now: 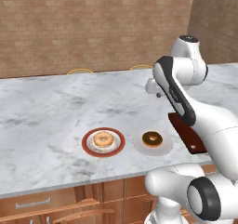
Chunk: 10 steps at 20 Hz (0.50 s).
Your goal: Move the dessert items from the plates to the tray.
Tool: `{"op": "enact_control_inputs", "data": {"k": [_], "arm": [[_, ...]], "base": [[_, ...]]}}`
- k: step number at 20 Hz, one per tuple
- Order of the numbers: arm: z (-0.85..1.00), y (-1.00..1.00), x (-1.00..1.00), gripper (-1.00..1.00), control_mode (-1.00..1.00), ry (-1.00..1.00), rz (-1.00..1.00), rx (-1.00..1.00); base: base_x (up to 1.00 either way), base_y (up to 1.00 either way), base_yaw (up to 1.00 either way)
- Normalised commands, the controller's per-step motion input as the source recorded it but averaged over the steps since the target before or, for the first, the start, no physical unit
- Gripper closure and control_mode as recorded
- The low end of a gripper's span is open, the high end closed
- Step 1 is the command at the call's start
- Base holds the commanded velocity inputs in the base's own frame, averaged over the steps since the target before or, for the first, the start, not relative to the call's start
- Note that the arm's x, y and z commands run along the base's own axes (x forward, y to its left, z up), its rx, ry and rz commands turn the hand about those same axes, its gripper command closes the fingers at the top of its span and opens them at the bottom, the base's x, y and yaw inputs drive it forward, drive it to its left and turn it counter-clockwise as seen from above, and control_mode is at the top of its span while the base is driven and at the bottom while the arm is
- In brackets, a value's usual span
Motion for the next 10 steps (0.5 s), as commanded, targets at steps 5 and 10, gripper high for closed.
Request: {"op": "enact_control_inputs", "data": {"k": [5, 10], "arm": [[0.00, 0.00, 0.00, -1.00, -1.00, 0.00, 0.00, 0.00], [-0.32, 0.01, 0.08, -1.00, -1.00, 0.02, -0.01, -0.03]], "base": [[0.00, 0.00, 0.00], [0.00, 0.00, 0.00]]}}
